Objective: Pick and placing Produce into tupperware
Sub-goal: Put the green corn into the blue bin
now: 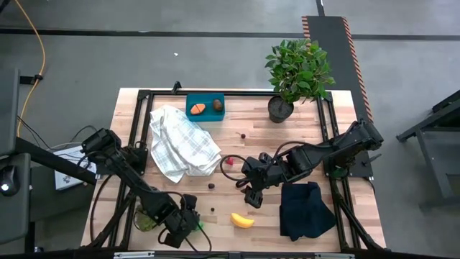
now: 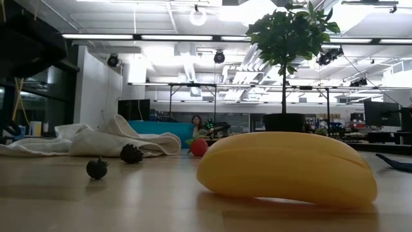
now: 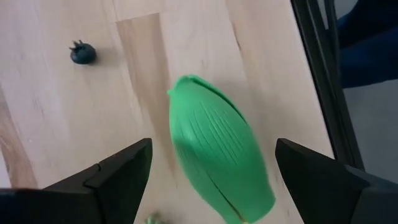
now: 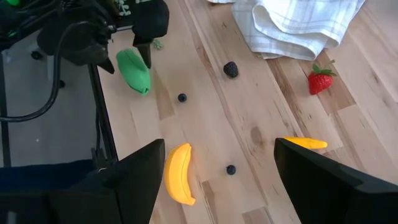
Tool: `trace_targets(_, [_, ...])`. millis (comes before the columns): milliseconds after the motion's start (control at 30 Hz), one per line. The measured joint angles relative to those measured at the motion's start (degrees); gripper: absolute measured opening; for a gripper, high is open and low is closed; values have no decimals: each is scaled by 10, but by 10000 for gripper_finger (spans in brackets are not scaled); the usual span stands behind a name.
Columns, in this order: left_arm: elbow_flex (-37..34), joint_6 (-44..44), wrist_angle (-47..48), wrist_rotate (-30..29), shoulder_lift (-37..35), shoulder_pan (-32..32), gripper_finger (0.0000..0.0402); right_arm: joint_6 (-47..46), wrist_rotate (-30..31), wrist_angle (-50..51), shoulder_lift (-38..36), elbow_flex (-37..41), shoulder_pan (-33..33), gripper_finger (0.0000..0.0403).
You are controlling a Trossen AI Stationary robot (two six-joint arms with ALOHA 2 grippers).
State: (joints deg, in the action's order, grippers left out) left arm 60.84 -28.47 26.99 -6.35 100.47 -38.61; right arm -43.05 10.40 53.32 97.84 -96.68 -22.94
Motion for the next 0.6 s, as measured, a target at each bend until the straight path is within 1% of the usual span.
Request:
trace_targets(233, [0, -2, 6, -16, 0, 0, 331, 2, 0, 0, 0, 0, 0, 293])
trace_targets(367, [0, -4, 46, -37, 4, 1, 331, 2, 5, 0, 0, 0, 0, 293])
trace_targets(500, [-1, -28, 76, -38, 12, 1, 330, 2, 5, -2, 0, 0, 0, 293])
trace_targets(600, [0, -41, 68, -37, 11, 1, 330, 2, 5, -7, 0, 0, 0, 293])
